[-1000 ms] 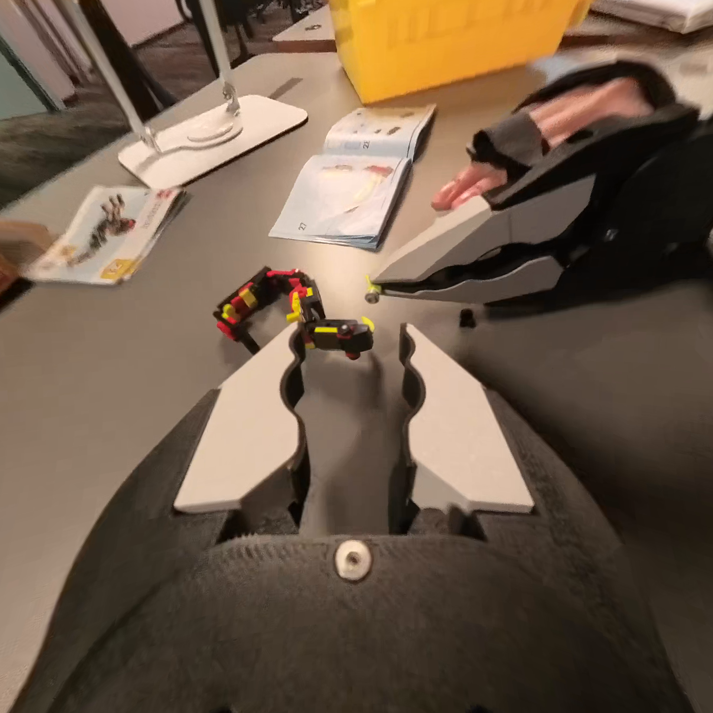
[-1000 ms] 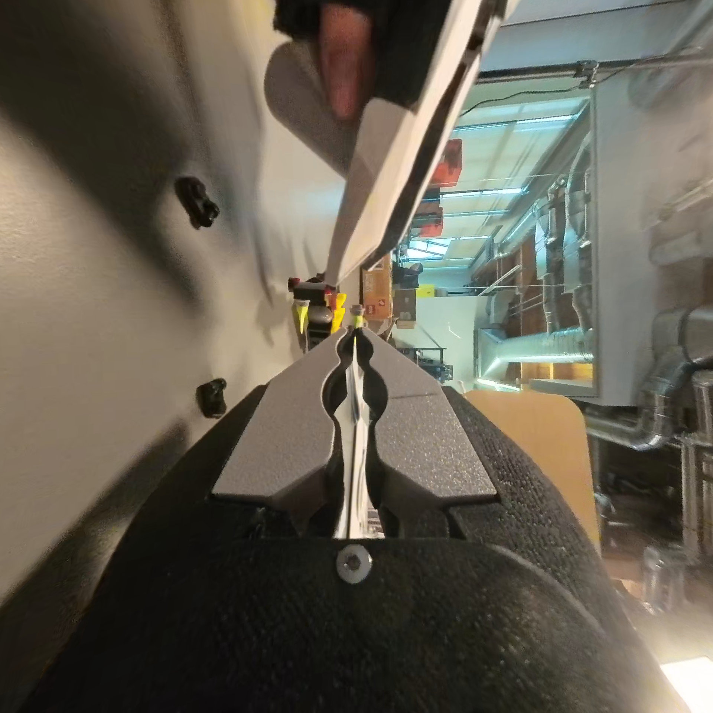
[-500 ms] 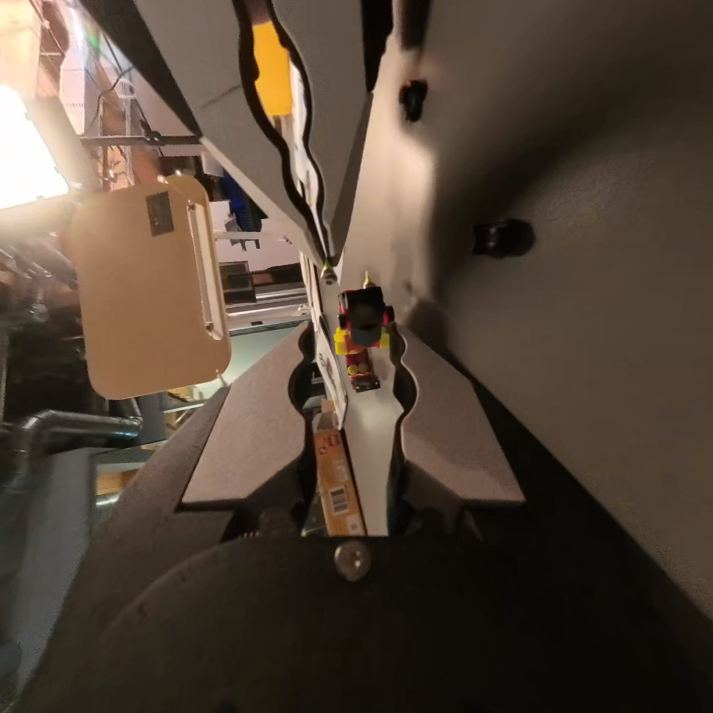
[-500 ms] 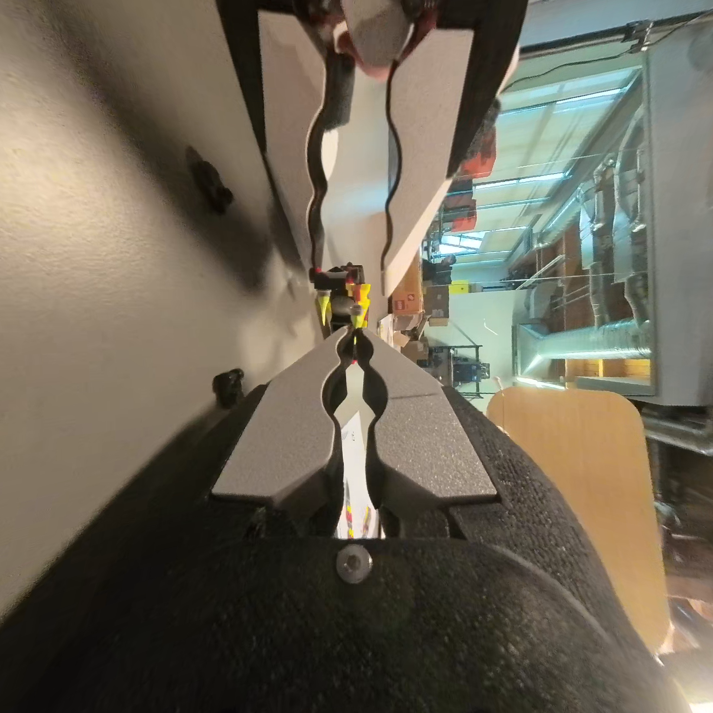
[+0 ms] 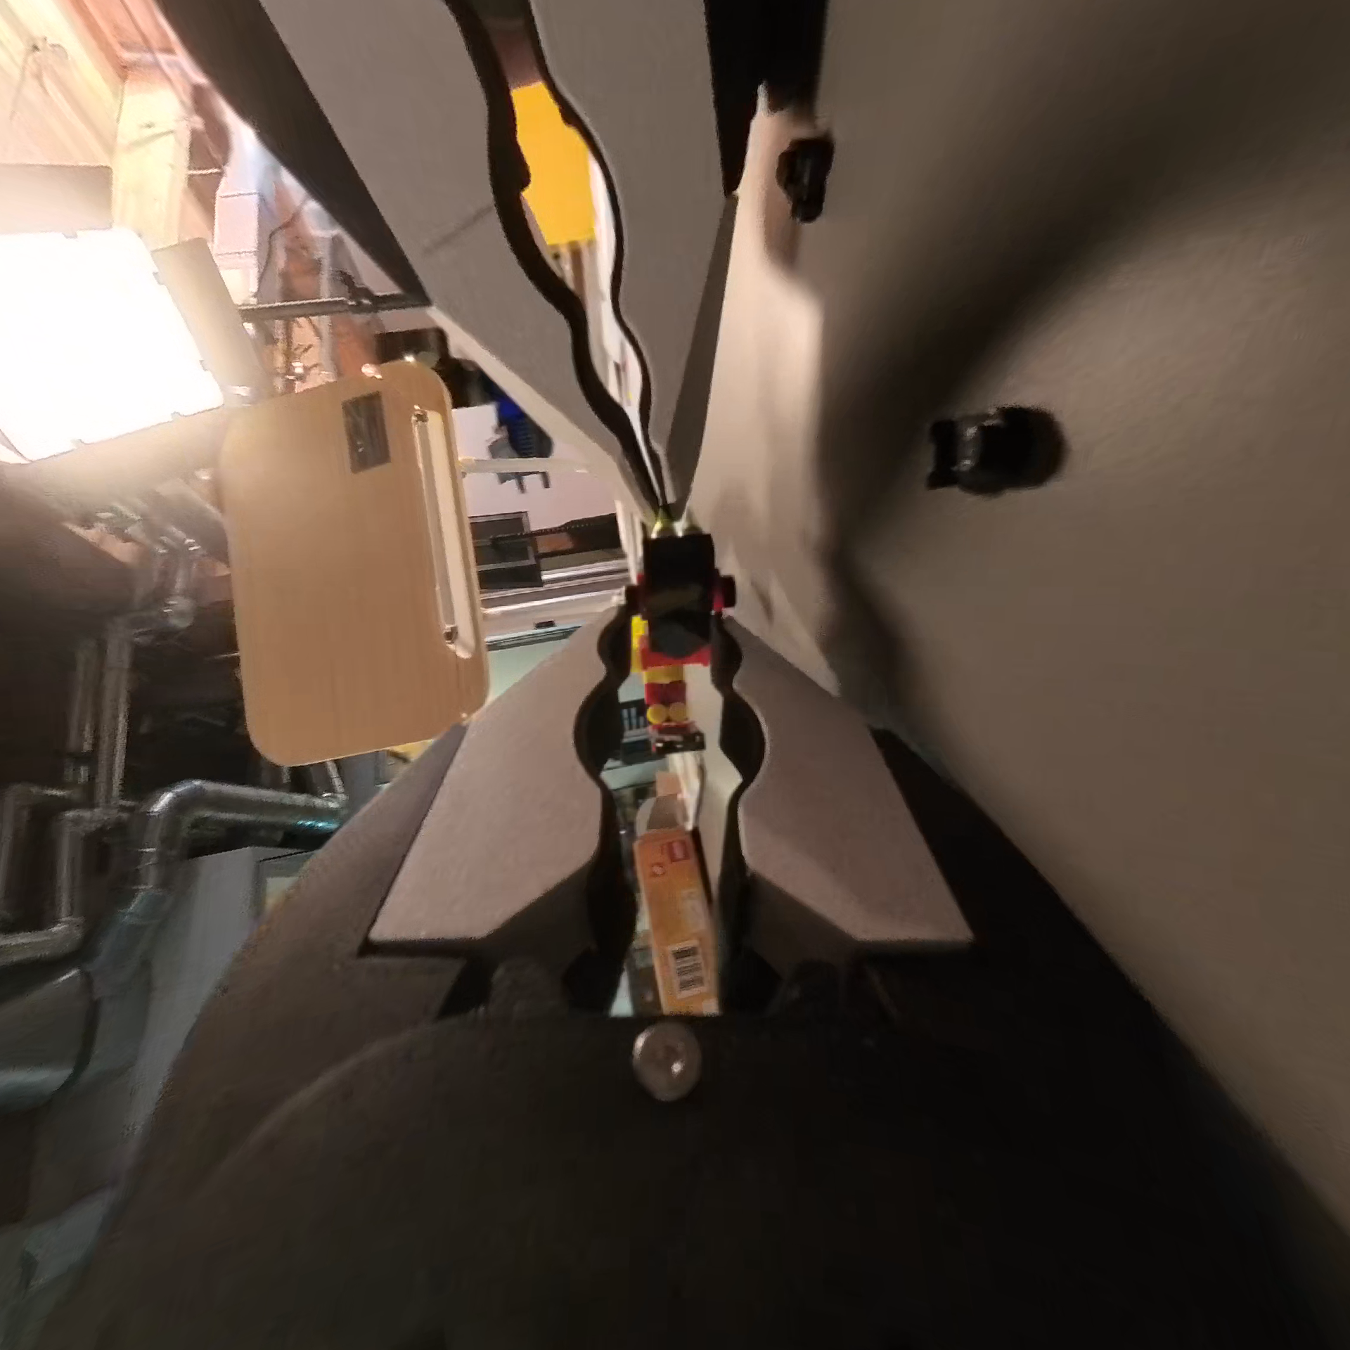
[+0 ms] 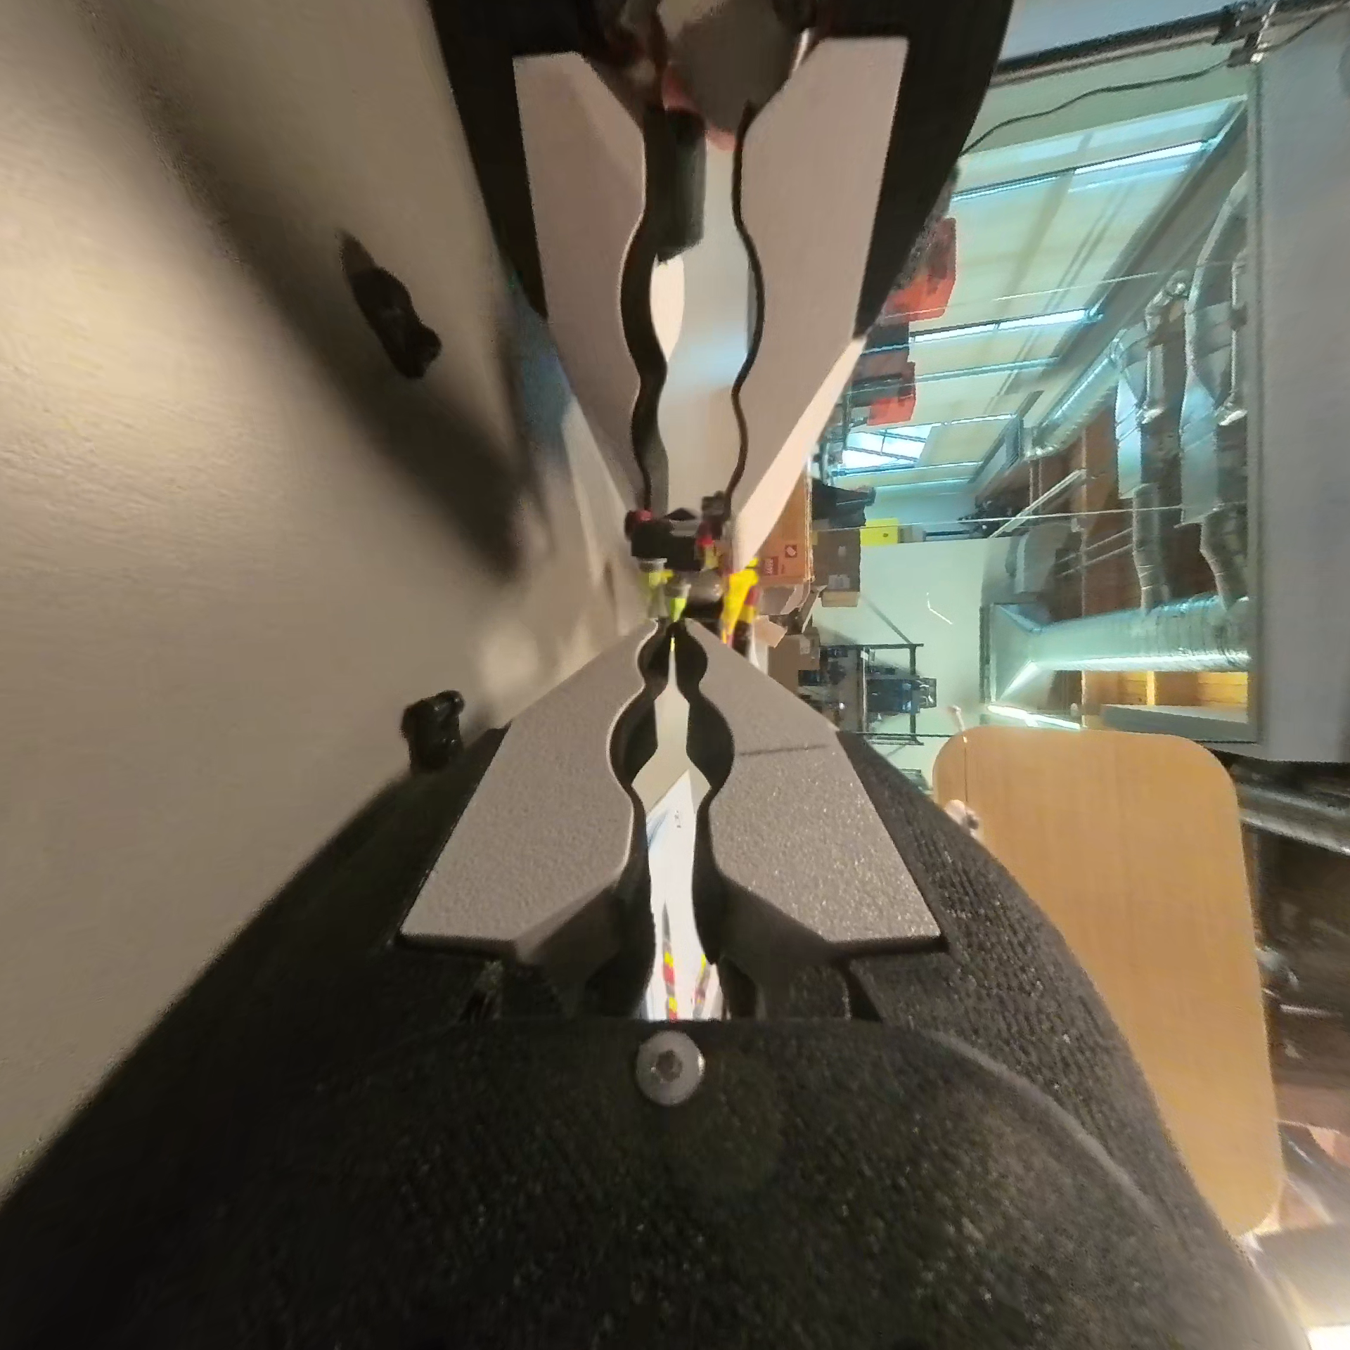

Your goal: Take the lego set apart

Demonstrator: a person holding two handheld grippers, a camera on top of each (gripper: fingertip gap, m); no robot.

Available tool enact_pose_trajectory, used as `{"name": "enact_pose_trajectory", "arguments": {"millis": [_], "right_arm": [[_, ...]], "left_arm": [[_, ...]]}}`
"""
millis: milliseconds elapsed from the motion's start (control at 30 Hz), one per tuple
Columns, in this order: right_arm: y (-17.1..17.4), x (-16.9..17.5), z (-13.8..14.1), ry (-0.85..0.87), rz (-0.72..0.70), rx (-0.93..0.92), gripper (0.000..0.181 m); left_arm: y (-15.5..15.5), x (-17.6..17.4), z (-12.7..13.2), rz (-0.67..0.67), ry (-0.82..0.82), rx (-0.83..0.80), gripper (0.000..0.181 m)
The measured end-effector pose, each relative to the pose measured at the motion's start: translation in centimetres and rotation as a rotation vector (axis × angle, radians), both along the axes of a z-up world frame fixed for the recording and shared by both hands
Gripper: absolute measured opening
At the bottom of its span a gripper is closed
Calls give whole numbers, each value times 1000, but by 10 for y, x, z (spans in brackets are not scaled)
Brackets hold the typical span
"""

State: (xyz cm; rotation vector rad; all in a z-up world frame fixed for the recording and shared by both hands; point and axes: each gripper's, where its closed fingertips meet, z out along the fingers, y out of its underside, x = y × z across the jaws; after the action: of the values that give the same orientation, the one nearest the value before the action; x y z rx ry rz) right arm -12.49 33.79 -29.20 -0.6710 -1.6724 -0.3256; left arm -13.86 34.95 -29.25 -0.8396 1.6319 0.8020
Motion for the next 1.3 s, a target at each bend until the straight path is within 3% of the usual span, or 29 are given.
{"name": "enact_pose_trajectory", "arguments": {"millis": [600, 900, 1100, 1300], "right_arm": [[-12, 0, 6, -16, 32, 82, 0], [-5, 0, 4, -28, -31, 88, 0], [5, 0, 1, -61, -144, 117, 0], [5, -1, 1, -43, -137, 89, 0]], "left_arm": [[-1, 1, -1, 34, -62, -36, 19], [4, 2, -2, 116, -87, -61, 18], [11, -1, -6, 248, -99, -92, 18], [13, -4, -7, 293, -128, -117, 18]]}}
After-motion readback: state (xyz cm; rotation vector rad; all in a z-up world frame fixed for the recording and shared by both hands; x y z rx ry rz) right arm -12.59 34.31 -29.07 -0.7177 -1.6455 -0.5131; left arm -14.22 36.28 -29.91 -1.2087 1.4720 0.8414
